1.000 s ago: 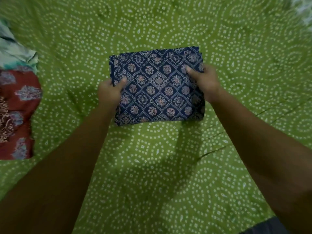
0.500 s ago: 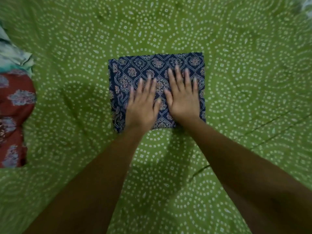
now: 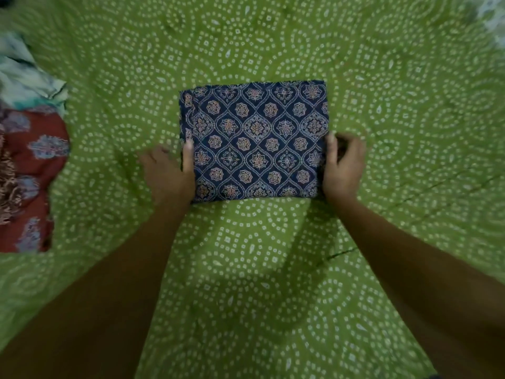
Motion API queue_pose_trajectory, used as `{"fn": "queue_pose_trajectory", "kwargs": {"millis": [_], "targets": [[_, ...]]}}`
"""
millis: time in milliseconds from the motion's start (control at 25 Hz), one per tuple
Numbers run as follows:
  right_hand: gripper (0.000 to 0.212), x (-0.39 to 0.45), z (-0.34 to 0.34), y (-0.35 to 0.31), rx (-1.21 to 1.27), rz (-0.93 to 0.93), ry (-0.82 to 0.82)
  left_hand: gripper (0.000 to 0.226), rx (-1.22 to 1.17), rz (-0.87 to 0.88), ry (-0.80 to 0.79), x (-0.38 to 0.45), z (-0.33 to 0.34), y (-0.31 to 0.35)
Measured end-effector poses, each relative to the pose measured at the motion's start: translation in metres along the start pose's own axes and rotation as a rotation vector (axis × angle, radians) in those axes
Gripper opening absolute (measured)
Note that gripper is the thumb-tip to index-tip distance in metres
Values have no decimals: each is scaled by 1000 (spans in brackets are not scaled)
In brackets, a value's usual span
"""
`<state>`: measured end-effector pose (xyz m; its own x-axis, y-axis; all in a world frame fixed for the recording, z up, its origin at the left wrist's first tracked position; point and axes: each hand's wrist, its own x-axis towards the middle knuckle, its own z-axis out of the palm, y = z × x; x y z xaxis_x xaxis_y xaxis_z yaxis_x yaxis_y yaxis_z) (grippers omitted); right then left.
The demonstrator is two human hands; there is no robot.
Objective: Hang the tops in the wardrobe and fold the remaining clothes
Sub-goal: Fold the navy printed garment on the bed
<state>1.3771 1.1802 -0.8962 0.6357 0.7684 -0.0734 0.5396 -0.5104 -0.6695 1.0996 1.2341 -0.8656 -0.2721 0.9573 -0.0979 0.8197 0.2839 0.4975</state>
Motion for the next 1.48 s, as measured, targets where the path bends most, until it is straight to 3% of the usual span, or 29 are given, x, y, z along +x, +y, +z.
{"fn": "queue_pose_trajectory", "kwargs": {"millis": [80,160,240,320,440,560,640,720,840,960,1080,1120,1240,1280,1480], "targets": [[57,1,-7,-17,250,181,-235,65,-195,-122,-263,10,-4,13],[44,14,-23,-47,360,308,-511,76,-264,-286,-486,22,-17,37],[26,21,-54,-79,453,325,-605,60,-289,-275,-517,24,-44,67],[24,9,-105,-111,590,305,-551,42,-241,-142,-450,-1,-92,100],[20,-39,-202,-148,542,224,-354,54,-273,24,-434,-57,-181,141],[34,-96,-319,-180,491,188,-209,56,-376,164,-503,-117,-281,195],[28,-130,-405,-207,568,141,-123,54,-474,266,-547,-148,-345,244],[14,-156,-491,-226,729,112,-38,51,-603,324,-674,-175,-400,297],[25,-177,-598,-230,942,150,-71,50,-823,247,-1015,-209,-448,377],[33,-188,-648,-188,926,282,-115,59,-429,365,-1086,-262,-428,434],[59,-188,-662,-106,664,362,38,48,-270,434,-1095,-313,-359,468],[63,-185,-672,-73,646,390,108,50,-295,437,-1114,-334,-332,481],[26,-181,-732,-9,688,398,306,39,-423,460,-1215,-394,-282,545],[23,-180,-759,5,644,400,375,35,-469,461,-1259,-418,-272,571],[30,-193,-909,84,378,409,676,34,-610,634,-1403,-550,-224,711]]}}
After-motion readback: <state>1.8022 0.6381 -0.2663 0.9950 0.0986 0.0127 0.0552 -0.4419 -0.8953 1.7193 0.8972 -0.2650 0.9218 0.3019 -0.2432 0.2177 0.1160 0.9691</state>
